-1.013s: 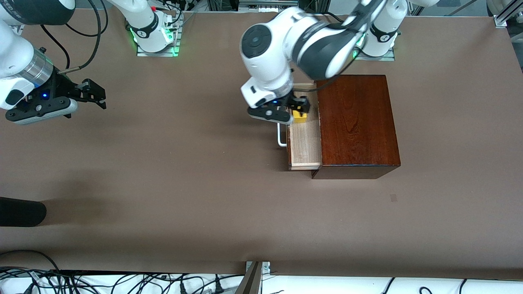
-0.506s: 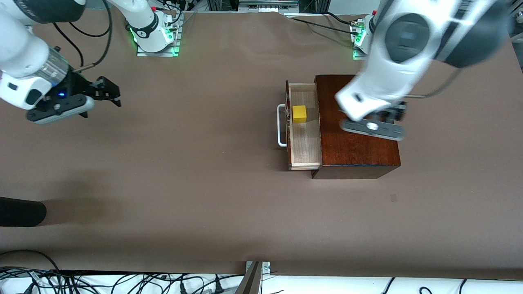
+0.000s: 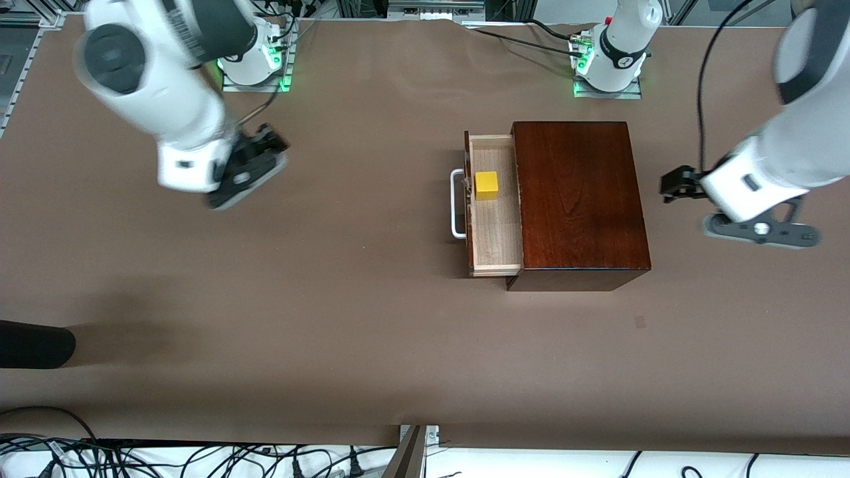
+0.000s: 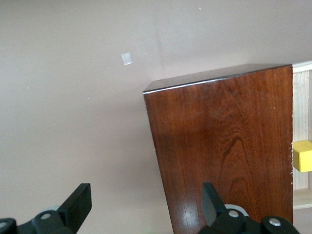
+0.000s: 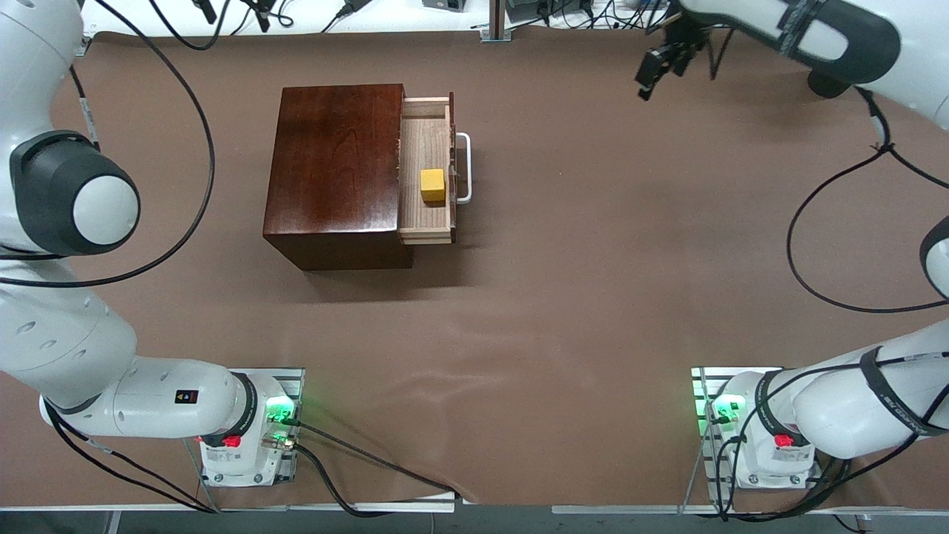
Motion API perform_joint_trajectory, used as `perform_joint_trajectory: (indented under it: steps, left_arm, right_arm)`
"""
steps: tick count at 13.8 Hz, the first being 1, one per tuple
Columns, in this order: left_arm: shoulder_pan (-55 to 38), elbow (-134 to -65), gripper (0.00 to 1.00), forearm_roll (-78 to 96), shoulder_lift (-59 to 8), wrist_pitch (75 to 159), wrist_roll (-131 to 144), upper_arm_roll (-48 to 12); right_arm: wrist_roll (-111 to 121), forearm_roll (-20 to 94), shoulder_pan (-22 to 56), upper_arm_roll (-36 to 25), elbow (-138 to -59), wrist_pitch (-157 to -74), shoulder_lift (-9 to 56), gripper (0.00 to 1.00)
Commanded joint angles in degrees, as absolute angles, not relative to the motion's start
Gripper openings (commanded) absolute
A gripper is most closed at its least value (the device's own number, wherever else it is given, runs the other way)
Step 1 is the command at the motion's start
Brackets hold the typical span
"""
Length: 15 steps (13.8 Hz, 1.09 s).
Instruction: Open drawer, take yellow block, close drawer
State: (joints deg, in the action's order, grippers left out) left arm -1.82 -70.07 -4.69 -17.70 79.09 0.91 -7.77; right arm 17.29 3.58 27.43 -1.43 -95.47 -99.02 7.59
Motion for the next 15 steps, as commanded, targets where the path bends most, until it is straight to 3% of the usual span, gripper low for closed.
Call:
perform_joint_trajectory:
  steps: [1, 3, 8, 15]
  left_arm:
    - [-5.5, -90.3, 1.0, 0.1, -3.6, 93.4, -0.4, 0.9]
    - [-5.7, -98.5, 1.0, 1.2, 1.7, 100.9, 0.5, 1.8]
    - [-5.3, -97.6, 1.0, 0.8, 1.0, 100.1, 2.0, 1.0]
    - [-5.6, -96.3, 1.0, 0.6, 0.7, 99.1, 2.3, 0.9]
  right_arm:
    - [18.9, 3.6, 35.8, -1.8, -88.3, -98.5, 11.9, 1.0]
    - [18.7, 3.4, 41.4, -1.8, -82.6, -98.5, 16.5, 1.0]
    - [18.8, 3.5, 51.2, -1.8, -69.5, -101.2, 28.0, 1.0]
    - [23.3, -2.2, 58.7, -1.9, -63.1, -112.8, 40.5, 1.0]
